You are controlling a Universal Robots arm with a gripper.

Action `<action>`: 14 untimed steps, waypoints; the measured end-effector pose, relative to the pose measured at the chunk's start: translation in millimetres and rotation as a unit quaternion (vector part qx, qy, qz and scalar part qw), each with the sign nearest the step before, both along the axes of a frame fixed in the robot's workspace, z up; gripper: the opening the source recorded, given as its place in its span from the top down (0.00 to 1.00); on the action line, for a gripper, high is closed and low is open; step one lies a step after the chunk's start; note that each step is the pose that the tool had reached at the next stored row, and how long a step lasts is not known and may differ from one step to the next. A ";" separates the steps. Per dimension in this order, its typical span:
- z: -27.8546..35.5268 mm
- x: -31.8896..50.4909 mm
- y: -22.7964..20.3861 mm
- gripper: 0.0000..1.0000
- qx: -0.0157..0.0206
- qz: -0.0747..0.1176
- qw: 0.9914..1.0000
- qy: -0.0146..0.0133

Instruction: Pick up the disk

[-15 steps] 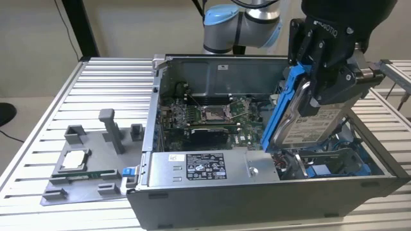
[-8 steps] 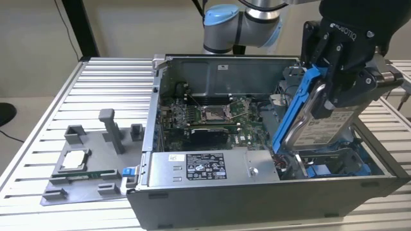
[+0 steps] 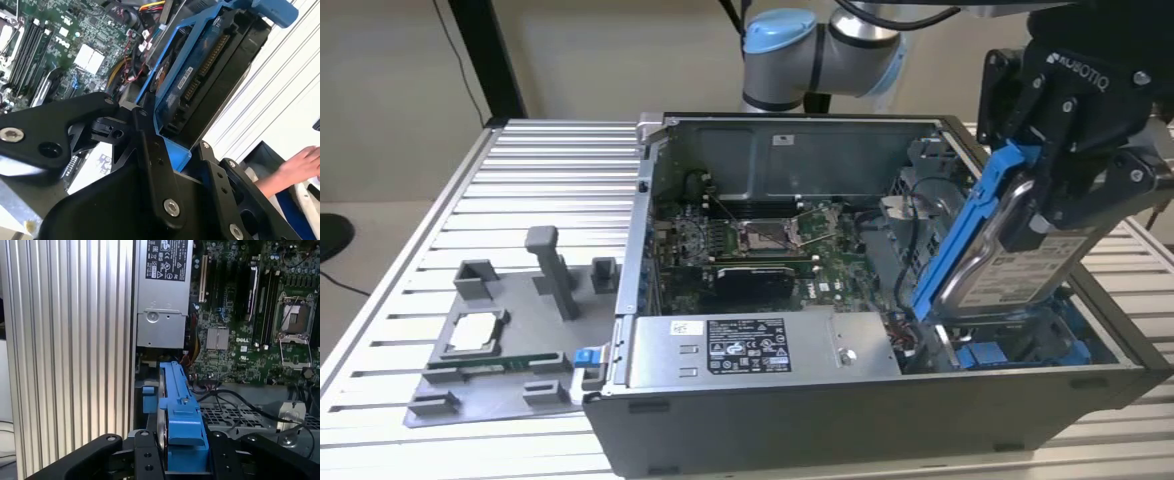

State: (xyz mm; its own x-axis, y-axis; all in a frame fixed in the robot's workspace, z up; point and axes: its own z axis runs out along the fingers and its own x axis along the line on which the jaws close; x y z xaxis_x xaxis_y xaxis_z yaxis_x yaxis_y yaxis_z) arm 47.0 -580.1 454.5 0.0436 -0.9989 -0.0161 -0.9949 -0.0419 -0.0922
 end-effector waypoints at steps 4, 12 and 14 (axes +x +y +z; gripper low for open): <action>-0.6 10.8 -2.2 1.00 0.000 0.000 1.000 0.000; -2.8 32.0 -5.1 1.00 0.000 0.000 1.000 0.000; -3.4 37.7 -5.5 1.00 0.000 0.000 1.000 0.000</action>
